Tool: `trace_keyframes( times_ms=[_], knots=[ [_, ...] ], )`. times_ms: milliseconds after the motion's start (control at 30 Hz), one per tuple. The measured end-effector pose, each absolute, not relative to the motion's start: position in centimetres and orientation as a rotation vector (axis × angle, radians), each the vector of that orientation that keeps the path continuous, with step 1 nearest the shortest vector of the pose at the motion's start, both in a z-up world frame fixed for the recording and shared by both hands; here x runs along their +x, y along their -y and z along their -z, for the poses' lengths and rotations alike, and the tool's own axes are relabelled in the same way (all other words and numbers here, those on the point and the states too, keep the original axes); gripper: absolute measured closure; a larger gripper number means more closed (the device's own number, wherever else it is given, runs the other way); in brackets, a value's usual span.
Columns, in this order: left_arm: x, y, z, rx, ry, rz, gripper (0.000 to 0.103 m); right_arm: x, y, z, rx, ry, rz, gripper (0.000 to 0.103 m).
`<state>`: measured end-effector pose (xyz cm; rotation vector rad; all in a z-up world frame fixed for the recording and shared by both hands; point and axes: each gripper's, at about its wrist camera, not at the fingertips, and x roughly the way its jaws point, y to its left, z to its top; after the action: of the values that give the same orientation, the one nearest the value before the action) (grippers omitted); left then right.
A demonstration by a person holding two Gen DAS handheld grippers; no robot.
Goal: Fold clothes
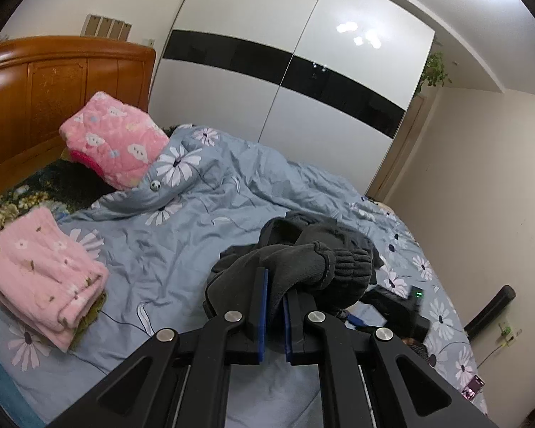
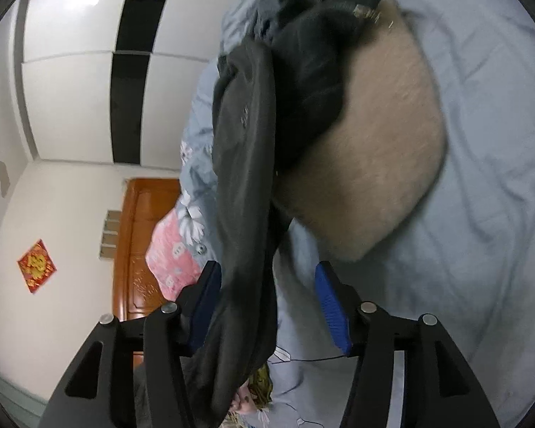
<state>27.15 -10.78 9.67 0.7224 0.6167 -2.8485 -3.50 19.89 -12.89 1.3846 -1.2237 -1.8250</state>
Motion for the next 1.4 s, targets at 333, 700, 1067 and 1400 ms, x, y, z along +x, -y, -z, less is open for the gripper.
trace_keyframes(
  times_ms=[333, 700, 1067, 1400],
  knots=[
    [30.1, 12.3, -13.0, 0.61, -0.649, 2.901, 0.096, -1.5, -18.9, 10.3, 1.267, 1.304, 1.648, 0.099],
    [20.0, 6.2, -19.0, 0.648, -0.652, 3.143, 0.096, 0.4, -36.6, -4.8, 0.798, 1.253, 1.874, 0.099],
    [12.1, -1.1, -22.8, 0.57, -0.711, 3.344, 0.096, 5.1, -47.6, -13.2, 0.594, 1.125, 2.265, 0.099],
    [17.0, 8.4, 1.0, 1.113, -0.711, 2.786, 0.095, 8.5, -39.6, 11.3, 1.307, 1.194, 2.056, 0.099]
  ],
)
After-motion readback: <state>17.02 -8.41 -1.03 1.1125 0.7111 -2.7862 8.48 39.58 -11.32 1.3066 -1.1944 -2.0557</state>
